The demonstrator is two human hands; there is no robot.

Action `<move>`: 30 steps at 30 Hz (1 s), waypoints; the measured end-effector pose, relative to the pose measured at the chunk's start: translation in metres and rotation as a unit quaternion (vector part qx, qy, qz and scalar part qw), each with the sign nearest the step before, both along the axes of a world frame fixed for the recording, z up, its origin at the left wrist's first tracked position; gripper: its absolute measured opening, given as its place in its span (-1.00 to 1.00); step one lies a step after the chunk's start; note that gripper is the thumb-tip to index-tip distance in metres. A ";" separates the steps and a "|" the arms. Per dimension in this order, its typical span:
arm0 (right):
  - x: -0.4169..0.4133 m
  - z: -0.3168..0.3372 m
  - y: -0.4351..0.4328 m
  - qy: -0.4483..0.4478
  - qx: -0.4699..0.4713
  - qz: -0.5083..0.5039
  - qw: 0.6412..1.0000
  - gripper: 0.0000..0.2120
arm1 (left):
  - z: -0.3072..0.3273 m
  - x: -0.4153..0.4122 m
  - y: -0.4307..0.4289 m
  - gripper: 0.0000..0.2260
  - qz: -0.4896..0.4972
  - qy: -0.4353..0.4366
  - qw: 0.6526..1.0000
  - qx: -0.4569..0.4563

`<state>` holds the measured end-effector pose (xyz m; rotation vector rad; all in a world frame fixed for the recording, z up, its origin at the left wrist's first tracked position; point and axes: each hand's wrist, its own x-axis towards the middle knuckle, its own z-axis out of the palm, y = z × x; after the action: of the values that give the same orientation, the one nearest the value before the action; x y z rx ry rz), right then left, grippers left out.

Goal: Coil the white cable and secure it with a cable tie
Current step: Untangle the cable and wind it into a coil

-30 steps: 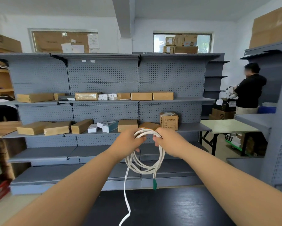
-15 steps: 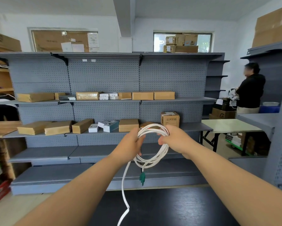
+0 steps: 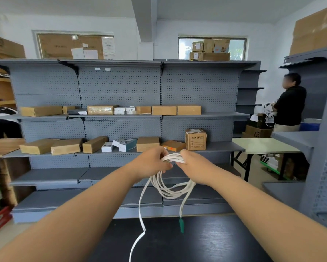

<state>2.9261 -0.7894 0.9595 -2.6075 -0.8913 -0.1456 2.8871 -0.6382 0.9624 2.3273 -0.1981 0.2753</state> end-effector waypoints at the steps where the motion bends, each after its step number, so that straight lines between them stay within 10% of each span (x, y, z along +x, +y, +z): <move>1: 0.000 -0.001 -0.001 -0.014 -0.007 -0.004 1.000 -0.84 | 0.000 0.000 -0.003 -0.82 0.010 -0.014 1.000 0.020; 9: 0.004 -0.002 -0.012 -0.075 0.084 -0.058 0.992 -0.89 | -0.022 0.002 -0.026 -0.90 0.037 -0.104 0.991 -0.070; 16: 0.007 -0.006 -0.026 0.100 0.344 -0.097 0.928 -0.82 | -0.037 -0.002 -0.034 -0.89 0.041 -0.099 0.979 -0.172; 30: -0.004 0.009 -0.049 0.132 0.216 0.010 0.967 -0.91 | -0.011 -0.001 -0.034 -0.86 0.015 -0.161 0.969 0.185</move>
<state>2.9221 -0.8386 0.9688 -2.1500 -0.6994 0.0153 2.8860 -0.6718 0.9509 2.6437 -0.4043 0.6829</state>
